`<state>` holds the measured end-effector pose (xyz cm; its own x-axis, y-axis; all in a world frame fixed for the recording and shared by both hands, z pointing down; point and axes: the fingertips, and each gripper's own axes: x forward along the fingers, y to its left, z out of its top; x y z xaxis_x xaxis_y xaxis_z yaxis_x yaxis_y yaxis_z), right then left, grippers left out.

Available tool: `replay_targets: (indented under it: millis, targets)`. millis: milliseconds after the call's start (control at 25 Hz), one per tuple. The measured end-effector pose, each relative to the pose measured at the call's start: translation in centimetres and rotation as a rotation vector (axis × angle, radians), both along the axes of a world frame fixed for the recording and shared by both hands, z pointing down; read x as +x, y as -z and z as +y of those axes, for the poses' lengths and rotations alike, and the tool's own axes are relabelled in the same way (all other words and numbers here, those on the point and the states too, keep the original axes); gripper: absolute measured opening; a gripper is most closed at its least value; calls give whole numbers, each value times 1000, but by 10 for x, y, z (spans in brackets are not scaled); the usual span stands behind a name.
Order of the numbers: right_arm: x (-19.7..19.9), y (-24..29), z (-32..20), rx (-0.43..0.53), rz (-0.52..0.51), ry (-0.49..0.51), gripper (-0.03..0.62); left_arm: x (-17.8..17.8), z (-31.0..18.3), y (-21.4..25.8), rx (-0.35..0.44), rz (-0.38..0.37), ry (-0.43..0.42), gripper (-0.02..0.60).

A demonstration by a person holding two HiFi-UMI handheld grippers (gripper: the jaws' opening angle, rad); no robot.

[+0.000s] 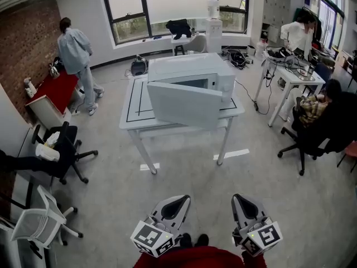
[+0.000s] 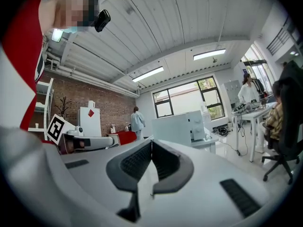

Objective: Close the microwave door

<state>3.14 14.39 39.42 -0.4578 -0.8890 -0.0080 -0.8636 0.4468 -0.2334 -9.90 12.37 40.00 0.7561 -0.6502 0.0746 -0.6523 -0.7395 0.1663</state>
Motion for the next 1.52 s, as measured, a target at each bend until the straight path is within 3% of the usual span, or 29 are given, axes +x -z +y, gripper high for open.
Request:
replay_targets:
  millis: [640, 1000, 1280, 1520]
  targets:
    - [-14, -6, -8, -38, -2, -31, 12, -16, -12, -12, -43, 2, -39, 8]
    - [-5, -24, -23, -101, 60, -80, 12, -20, -33, -19, -55, 13, -59, 9]
    - [14, -21, -75, -88, 64, -78, 12, -2, -78, -24, -71, 15, -62, 8]
    - [56, -17, -160, -25, 77, -44, 14, 38, -161, -16, -34, 12, -26, 8]
